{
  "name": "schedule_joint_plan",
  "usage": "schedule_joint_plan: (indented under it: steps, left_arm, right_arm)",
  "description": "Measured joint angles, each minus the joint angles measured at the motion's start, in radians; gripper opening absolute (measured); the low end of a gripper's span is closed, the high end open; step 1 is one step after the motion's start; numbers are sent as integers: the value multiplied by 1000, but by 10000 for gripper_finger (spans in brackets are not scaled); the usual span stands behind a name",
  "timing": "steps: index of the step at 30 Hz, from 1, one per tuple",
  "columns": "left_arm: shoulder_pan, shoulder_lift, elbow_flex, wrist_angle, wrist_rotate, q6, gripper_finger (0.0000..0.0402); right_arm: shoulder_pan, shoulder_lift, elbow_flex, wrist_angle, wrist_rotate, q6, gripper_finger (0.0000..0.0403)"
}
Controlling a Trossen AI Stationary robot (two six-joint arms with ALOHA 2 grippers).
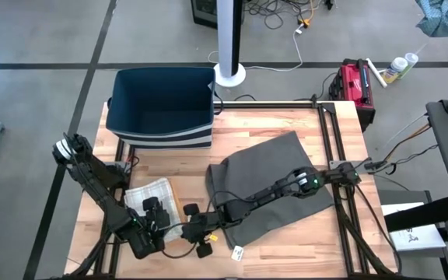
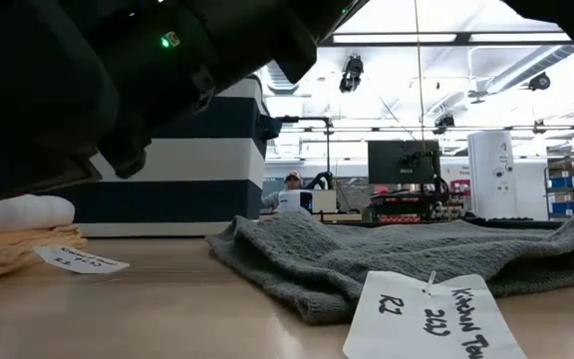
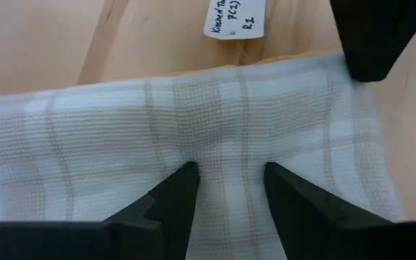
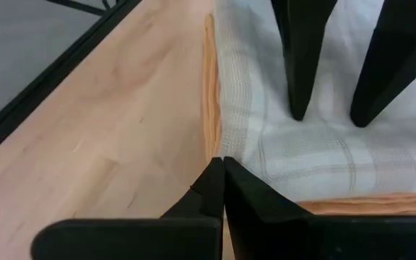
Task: Fold towel
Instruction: Fold the gray kitchen towel
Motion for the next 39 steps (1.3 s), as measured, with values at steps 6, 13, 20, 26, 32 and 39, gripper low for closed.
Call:
schedule_joint_plan:
  steps: [6, 13, 20, 26, 32, 39]
  left_arm:
    - [0, -9, 80, -55, -4, 70, 160]
    - [0, -11, 262, -115, -178, 253, 149]
    - [87, -11, 255, -14, -452, 401, 136]
    - [302, -3, 181, 160, -472, 598, 128]
    - [576, 22, 92, 464, -306, 874, 122]
    - [785, 108, -48, 829, -159, 1013, 114]
  right_arm:
    - [3, -66, -1, -91, 15, -22, 0]
    - [100, -239, -15, -571, 292, 4, 0]
    - [225, -404, -233, -725, 341, 231, 0]
    - [273, -523, -521, -617, 411, 443, 0]
    - [262, -537, -729, -358, 392, 498, 0]
    - [272, -537, -771, -325, 336, 577, 0]
